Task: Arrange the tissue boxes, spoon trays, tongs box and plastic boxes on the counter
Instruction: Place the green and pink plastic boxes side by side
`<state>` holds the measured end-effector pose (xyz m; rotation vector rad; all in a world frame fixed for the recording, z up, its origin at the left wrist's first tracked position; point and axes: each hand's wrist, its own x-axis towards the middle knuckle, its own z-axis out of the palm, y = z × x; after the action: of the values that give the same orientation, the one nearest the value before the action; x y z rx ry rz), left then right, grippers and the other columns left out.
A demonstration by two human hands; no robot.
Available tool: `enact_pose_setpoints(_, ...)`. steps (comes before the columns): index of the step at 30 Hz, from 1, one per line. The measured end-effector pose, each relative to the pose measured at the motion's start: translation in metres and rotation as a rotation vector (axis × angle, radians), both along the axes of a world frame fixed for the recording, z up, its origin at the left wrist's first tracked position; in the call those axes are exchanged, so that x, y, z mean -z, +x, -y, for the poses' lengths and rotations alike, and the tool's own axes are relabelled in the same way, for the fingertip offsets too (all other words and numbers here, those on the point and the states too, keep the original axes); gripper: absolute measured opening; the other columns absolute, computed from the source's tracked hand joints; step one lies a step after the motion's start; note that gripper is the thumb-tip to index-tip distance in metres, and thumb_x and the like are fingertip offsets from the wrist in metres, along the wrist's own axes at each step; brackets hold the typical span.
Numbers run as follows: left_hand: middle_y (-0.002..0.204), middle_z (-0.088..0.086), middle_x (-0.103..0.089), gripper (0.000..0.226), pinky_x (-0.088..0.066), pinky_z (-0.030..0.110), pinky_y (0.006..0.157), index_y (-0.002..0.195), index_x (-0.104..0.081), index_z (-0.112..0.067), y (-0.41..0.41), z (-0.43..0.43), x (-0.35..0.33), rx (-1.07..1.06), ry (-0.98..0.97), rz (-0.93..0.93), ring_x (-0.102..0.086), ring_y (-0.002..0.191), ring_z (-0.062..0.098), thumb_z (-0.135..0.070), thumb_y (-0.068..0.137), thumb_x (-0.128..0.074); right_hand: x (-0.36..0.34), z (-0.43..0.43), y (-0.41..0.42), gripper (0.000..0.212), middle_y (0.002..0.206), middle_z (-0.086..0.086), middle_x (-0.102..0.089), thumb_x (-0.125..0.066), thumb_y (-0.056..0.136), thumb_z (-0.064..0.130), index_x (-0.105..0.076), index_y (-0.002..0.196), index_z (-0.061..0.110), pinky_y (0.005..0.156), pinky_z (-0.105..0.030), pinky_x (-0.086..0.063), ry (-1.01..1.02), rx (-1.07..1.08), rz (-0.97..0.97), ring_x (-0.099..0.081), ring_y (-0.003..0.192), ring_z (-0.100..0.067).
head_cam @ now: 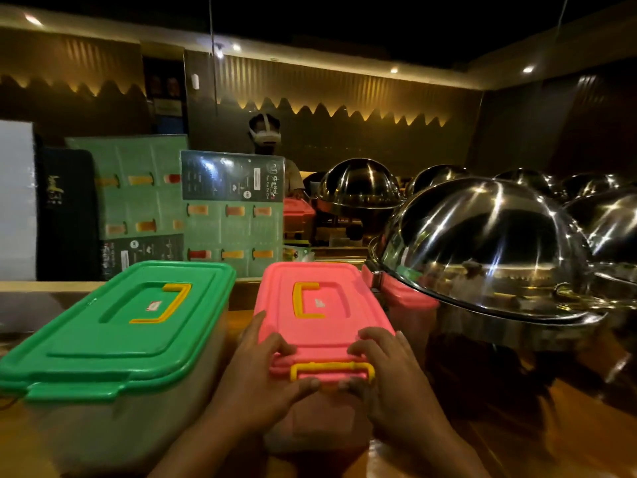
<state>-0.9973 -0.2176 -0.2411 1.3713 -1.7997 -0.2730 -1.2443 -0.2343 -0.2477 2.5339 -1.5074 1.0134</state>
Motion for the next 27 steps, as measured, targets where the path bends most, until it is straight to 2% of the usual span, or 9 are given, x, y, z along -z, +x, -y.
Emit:
enact_pose_setpoints(2, 0.129, -0.005, -0.047, 0.065, -0.046, 0.019, 0.076, 0.088, -0.054, -0.033, -0.011, 0.002, 0.003, -0.012, 0.009, -0.09, -0.056, 0.11, 0.011, -0.077, 0.046, -0.075, 0.003, 0.002, -0.01, 0.046, 0.133, 0.009, -0.05, -0.053, 0.085, 0.064, -0.059, 0.119, 0.035, 0.119, -0.046, -0.024, -0.007, 0.012, 0.02, -0.046, 0.132, -0.015)
enact_pose_setpoints(4, 0.119, -0.007, -0.047, 0.076, -0.047, 0.019, 0.069, 0.097, -0.052, -0.034, -0.02, 0.006, 0.006, -0.017, 0.061, -0.168, -0.056, 0.097, 0.009, -0.078, 0.041, -0.078, 0.005, 0.002, -0.017, 0.045, 0.134, 0.007, -0.051, -0.054, 0.085, 0.062, -0.06, 0.12, 0.034, 0.118, -0.045, -0.027, -0.017, 0.04, 0.056, -0.046, 0.132, -0.018)
enact_pose_setpoints(6, 0.134, -0.008, -0.044, 0.098, -0.05, 0.022, 0.086, 0.122, -0.051, -0.034, -0.024, 0.013, 0.01, -0.013, 0.061, -0.185, -0.055, 0.112, 0.01, -0.079, 0.04, -0.079, 0.007, 0.002, -0.017, 0.046, 0.136, 0.003, -0.053, -0.053, 0.085, 0.062, -0.062, 0.12, 0.033, 0.116, -0.045, -0.031, -0.028, 0.064, 0.084, -0.046, 0.132, -0.022)
enact_pose_setpoints(9, 0.147, -0.011, -0.033, 0.135, -0.038, 0.024, 0.105, 0.15, -0.037, -0.025, -0.017, 0.027, 0.006, -0.003, 0.081, -0.165, -0.041, 0.13, 0.008, -0.084, 0.035, -0.077, 0.013, 0.004, -0.008, 0.049, 0.139, 0.0, -0.055, -0.05, 0.086, 0.061, -0.061, 0.123, 0.032, 0.116, -0.046, -0.03, -0.043, 0.101, 0.09, -0.044, 0.136, -0.027)
enact_pose_setpoints(11, 0.147, -0.011, -0.039, 0.131, -0.04, 0.034, 0.112, 0.15, -0.037, -0.027, -0.009, 0.039, 0.004, 0.046, 0.094, -0.214, -0.044, 0.133, 0.009, -0.076, 0.039, -0.085, 0.016, 0.011, -0.003, 0.056, 0.142, -0.002, -0.053, -0.048, 0.086, 0.065, -0.06, 0.127, 0.028, 0.118, -0.046, -0.028, -0.03, 0.124, 0.103, -0.04, 0.14, -0.028)
enact_pose_setpoints(13, 0.138, -0.007, -0.055, 0.117, -0.051, 0.044, 0.104, 0.142, -0.043, -0.033, -0.001, 0.054, 0.007, 0.103, 0.094, -0.273, -0.057, 0.126, 0.011, -0.065, 0.042, -0.095, 0.018, 0.019, 0.002, 0.066, 0.145, -0.003, -0.051, -0.044, 0.085, 0.07, -0.059, 0.13, 0.025, 0.12, -0.044, -0.022, -0.008, 0.144, 0.112, -0.036, 0.143, -0.028)
enact_pose_setpoints(15, 0.133, -0.006, -0.06, 0.113, -0.053, 0.047, 0.1, 0.138, -0.044, -0.034, 0.004, 0.066, 0.009, 0.12, 0.105, -0.306, -0.06, 0.123, 0.011, -0.056, 0.042, -0.099, 0.018, 0.028, 0.006, 0.068, 0.147, -0.004, -0.049, -0.041, 0.085, 0.071, -0.059, 0.13, 0.024, 0.12, -0.043, -0.018, 0.004, 0.15, 0.102, -0.033, 0.144, -0.029)
enact_pose_setpoints(22, 0.133, -0.004, -0.058, 0.112, -0.053, 0.045, 0.101, 0.135, -0.042, -0.038, 0.008, 0.104, 0.014, 0.107, 0.119, -0.317, -0.059, 0.123, 0.012, -0.057, 0.04, -0.1, 0.014, 0.064, 0.007, 0.053, 0.145, -0.007, -0.051, -0.065, 0.085, 0.052, -0.062, 0.127, 0.02, 0.12, -0.044, -0.017, 0.021, 0.141, 0.09, -0.035, 0.143, -0.031)
enact_pose_setpoints(27, 0.134, -0.003, -0.056, 0.114, -0.053, 0.044, 0.102, 0.135, -0.042, -0.036, 0.009, 0.125, 0.013, 0.103, 0.121, -0.3, -0.058, 0.124, 0.012, -0.057, 0.04, -0.1, 0.012, 0.083, 0.01, 0.068, 0.143, -0.012, -0.053, -0.049, 0.082, 0.067, -0.065, 0.123, 0.017, 0.118, -0.045, -0.02, 0.06, 0.126, 0.127, -0.038, 0.141, -0.034)
